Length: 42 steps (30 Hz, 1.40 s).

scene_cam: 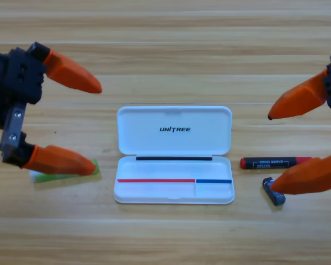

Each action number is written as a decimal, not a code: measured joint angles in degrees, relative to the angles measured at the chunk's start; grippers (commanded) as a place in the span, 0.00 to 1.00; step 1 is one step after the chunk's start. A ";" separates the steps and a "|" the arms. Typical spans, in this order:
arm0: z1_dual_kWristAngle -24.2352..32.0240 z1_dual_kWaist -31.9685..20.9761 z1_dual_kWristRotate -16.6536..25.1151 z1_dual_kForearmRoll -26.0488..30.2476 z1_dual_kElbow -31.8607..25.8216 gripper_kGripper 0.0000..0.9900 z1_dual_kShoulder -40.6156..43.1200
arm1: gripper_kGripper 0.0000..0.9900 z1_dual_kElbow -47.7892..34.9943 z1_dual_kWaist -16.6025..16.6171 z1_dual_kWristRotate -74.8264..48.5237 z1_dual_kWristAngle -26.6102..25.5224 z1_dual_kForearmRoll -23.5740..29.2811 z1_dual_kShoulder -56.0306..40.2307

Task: Clean up eraser and pencils

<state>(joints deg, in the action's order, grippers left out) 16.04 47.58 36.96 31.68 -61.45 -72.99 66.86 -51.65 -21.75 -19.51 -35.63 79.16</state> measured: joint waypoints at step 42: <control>-21.06 -12.68 14.06 27.28 -30.78 0.99 -24.89 | 0.91 10.11 7.02 25.27 19.77 -9.45 27.58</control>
<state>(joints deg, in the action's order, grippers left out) -5.01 34.90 51.02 58.96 -92.23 -97.88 76.97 -44.62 3.52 0.25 -45.08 106.73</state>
